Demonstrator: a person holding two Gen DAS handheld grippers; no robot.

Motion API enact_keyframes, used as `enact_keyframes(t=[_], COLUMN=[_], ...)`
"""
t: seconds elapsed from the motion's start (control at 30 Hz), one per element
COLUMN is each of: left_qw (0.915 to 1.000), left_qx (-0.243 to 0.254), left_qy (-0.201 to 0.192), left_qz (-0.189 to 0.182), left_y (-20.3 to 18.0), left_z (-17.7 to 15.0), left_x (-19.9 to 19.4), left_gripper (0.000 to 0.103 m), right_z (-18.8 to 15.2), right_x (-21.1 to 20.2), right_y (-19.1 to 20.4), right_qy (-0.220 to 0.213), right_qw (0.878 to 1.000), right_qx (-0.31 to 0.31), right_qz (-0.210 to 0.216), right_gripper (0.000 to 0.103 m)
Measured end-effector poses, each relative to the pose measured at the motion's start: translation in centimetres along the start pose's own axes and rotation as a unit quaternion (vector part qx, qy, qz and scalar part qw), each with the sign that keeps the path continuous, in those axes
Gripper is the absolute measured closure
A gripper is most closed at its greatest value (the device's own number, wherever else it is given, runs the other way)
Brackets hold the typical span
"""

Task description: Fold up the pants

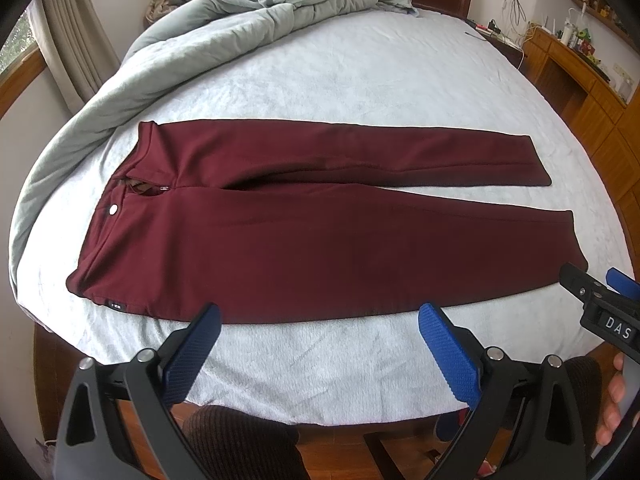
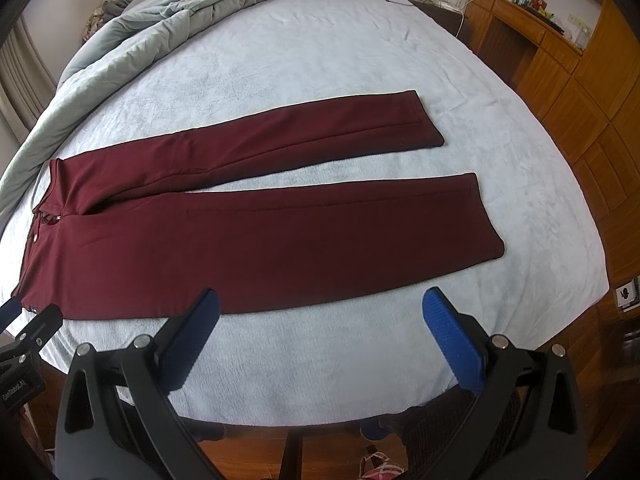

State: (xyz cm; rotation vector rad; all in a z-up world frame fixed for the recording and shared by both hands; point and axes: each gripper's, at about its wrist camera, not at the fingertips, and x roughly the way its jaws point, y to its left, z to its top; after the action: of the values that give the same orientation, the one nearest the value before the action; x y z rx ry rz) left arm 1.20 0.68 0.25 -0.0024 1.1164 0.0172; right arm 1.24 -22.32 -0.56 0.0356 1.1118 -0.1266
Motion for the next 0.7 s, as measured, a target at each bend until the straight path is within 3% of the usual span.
enact_keyframes(t=[0.7], left_qw=[1.0000], left_qx=[0.002], left_qy=[-0.001], left_qz=[0.001], left_y=[-0.09], left_z=[0.21], left_x=[0.02], left_gripper=[0.004], right_z=[0.04], right_x=[0.14], right_y=[-0.07], right_qy=[0.001], right_qw=[1.000], right_qx=[0.000], right_qz=[0.000], right_gripper=[0.002])
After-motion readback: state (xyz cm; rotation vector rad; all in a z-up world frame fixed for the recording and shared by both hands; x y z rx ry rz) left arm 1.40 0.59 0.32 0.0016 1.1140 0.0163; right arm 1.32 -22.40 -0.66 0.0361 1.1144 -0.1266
